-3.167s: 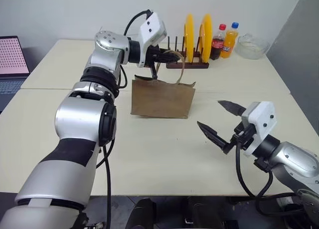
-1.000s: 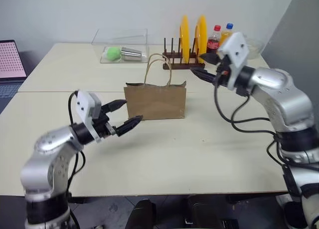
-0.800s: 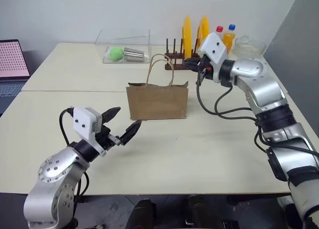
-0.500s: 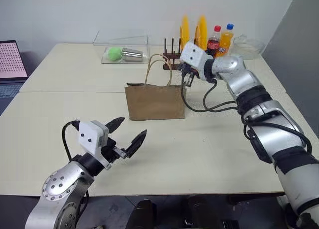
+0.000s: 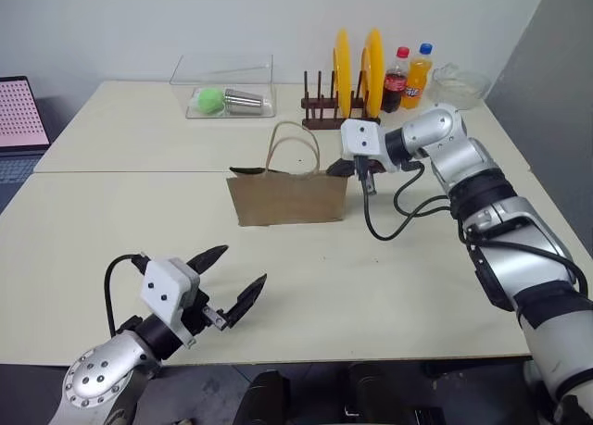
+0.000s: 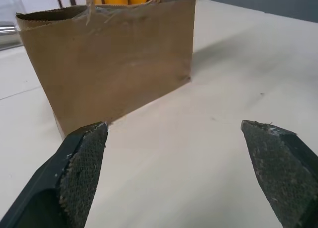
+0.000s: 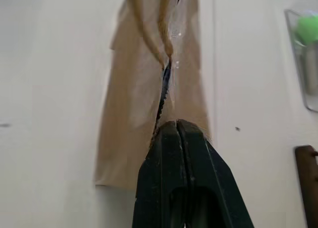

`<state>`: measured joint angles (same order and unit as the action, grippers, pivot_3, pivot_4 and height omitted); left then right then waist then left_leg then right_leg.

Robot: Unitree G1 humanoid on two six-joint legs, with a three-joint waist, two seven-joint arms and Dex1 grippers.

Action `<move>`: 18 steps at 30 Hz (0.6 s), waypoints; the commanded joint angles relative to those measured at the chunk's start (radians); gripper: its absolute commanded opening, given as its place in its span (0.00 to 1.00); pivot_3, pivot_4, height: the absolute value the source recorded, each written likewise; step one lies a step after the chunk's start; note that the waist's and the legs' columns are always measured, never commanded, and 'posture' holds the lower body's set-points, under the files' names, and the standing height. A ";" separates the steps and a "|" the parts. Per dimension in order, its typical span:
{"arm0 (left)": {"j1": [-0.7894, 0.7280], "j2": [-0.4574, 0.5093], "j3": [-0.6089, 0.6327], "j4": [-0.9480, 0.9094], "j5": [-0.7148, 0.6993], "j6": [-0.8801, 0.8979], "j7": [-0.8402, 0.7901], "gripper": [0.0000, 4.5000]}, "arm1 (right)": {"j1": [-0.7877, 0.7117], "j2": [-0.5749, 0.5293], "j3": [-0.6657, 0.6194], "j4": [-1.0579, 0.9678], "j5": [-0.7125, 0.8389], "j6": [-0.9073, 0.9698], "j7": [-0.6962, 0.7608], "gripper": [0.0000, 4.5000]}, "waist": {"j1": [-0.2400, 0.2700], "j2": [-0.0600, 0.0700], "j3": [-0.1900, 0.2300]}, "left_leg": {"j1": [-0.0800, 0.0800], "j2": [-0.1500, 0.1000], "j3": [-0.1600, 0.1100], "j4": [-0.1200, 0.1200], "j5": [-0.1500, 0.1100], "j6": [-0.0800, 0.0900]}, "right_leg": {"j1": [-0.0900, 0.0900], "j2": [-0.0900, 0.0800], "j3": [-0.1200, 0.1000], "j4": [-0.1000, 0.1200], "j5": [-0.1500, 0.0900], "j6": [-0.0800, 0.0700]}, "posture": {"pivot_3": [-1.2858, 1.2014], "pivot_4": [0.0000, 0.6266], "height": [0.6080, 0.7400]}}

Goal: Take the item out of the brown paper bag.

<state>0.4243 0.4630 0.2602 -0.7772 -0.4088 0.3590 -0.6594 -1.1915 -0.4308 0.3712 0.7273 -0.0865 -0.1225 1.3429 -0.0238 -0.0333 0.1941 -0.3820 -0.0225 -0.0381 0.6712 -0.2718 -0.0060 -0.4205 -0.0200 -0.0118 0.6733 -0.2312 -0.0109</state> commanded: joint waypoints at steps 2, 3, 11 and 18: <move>0.059 0.035 0.032 0.008 0.010 -0.078 -0.044 1.00 | 0.099 -0.047 -0.020 -0.295 0.070 0.153 0.081 0.00 | 0.000 0.000 0.000 | 0.000 0.000 0.000 -0.001 0.000 0.000 | 0.000 0.000 0.000 0.000 0.000 0.000 | 0.52 0.24 1.00; 0.070 0.044 0.037 0.012 0.011 -0.089 -0.053 1.00 | 0.121 -0.053 -0.020 -0.340 0.077 0.179 0.086 0.00 | 0.001 0.001 0.000 | 0.000 0.000 0.000 -0.001 0.000 0.000 | 0.000 0.000 0.000 0.000 0.000 0.000 | 0.52 0.24 1.00; 0.122 0.130 0.073 0.017 0.006 -0.150 -0.135 1.00 | 0.219 -0.062 -0.050 -0.528 0.117 0.282 0.044 0.00 | 0.000 0.001 0.001 | 0.001 0.000 0.000 -0.005 0.000 0.000 | -0.001 0.000 -0.001 -0.001 -0.003 -0.002 | 0.52 0.24 1.00; -0.037 0.280 0.084 0.181 0.021 -0.274 -0.291 1.00 | 0.415 -0.116 -0.176 -0.840 0.268 0.480 -0.048 0.00 | 0.021 0.001 0.001 | 0.001 0.000 -0.004 -0.006 0.000 0.000 | 0.000 0.000 -0.005 -0.002 -0.006 -0.001 | 0.52 0.24 1.00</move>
<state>0.4059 0.7184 0.3316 -0.6186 -0.3959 0.1375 -0.9054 -0.8077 -0.5241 0.2459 -0.0093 0.1311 0.3034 1.3193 -0.0031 -0.0319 0.1949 -0.3811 -0.0222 -0.0414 0.6646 -0.2716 -0.0063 -0.4207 -0.0198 -0.0163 0.6713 -0.2372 -0.0111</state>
